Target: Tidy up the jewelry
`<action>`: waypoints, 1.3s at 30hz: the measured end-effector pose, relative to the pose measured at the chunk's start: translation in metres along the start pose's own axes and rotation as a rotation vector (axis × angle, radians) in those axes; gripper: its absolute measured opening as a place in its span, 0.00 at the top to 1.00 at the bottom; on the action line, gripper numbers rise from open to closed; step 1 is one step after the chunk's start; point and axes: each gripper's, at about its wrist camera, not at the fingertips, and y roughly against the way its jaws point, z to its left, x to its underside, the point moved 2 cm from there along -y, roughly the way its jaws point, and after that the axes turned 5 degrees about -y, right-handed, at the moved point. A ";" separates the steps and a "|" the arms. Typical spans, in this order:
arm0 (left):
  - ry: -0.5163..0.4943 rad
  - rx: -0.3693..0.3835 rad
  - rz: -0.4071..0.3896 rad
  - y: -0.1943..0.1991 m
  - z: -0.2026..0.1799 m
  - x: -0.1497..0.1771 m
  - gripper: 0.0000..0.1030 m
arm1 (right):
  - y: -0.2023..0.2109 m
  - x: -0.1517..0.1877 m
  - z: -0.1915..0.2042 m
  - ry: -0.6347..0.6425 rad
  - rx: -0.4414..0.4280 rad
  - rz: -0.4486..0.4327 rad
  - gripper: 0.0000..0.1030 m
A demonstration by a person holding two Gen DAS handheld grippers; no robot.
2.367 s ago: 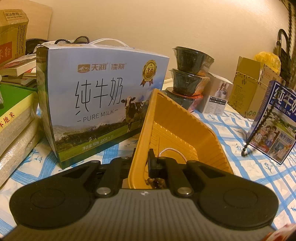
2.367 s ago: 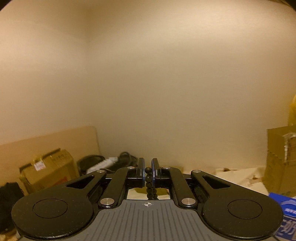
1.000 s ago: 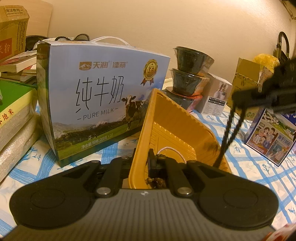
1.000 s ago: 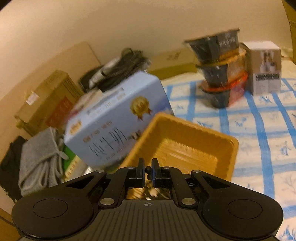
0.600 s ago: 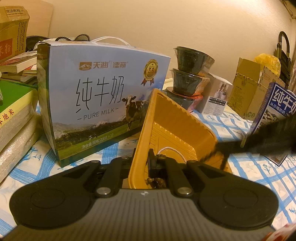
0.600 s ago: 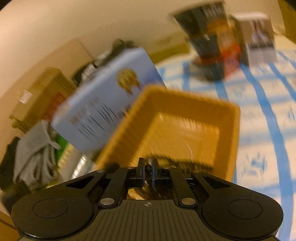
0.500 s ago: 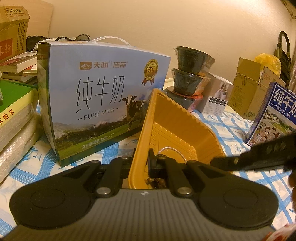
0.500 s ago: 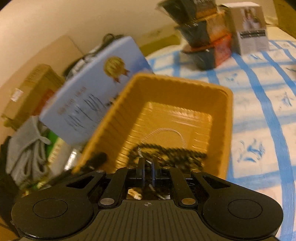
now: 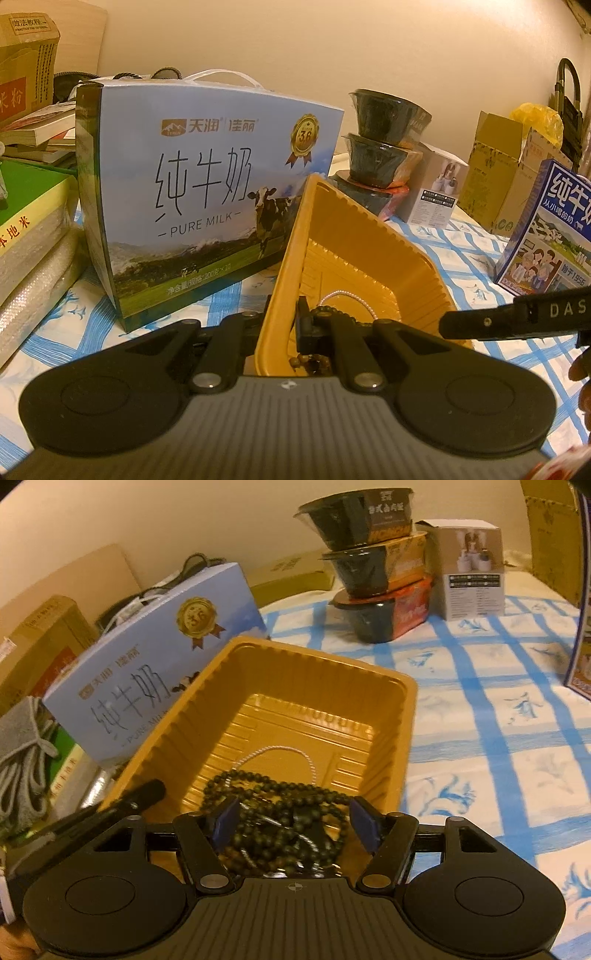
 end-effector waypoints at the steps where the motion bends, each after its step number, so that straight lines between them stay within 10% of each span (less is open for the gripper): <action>1: 0.000 -0.001 0.001 0.000 0.000 0.000 0.93 | 0.001 0.001 -0.001 0.001 0.012 -0.001 0.36; 39: 0.017 -0.017 0.064 -0.002 0.013 0.017 0.85 | 0.027 0.037 -0.037 -0.105 0.090 -0.024 0.35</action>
